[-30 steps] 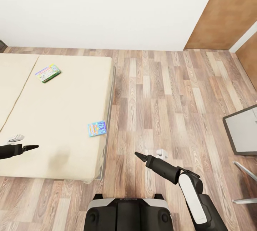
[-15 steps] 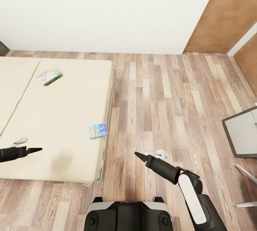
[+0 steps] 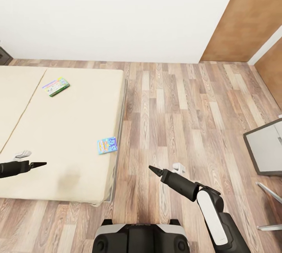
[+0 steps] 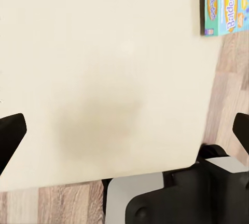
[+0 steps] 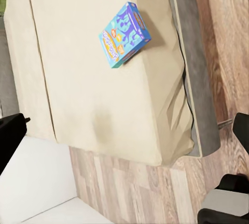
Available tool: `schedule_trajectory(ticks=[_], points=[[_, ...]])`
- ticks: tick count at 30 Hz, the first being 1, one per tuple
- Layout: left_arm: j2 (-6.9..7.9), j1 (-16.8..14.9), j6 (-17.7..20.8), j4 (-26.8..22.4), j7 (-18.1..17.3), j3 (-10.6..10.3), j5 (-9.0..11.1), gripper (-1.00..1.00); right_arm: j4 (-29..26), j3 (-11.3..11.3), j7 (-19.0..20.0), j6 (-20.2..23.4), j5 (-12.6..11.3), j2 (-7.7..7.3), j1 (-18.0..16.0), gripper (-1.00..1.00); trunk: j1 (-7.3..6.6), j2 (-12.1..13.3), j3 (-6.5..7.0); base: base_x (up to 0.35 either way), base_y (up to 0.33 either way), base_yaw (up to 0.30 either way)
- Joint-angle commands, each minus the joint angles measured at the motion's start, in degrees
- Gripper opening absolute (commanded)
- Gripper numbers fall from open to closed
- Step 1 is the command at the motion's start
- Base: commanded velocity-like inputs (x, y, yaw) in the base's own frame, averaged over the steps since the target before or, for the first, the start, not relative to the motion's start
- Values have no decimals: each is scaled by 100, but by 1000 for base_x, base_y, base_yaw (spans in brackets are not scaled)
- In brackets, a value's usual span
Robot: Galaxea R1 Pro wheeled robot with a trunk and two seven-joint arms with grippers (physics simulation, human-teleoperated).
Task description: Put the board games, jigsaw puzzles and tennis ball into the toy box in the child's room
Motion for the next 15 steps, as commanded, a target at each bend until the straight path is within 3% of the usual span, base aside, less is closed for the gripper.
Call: schedule_trajectory(ticks=[1, 15], points=[[0, -3, 53, -3, -15, 48, -46, 100, -6, -3, 17, 27, 10, 3, -3, 100, 4, -9, 3, 0, 0, 0], [-12, -3, 53, -11, 7, 46, -43, 100, -13, 30, -14, 21, 9, 46, -3, 100, 4, -9, 136, 0, 0, 0]])
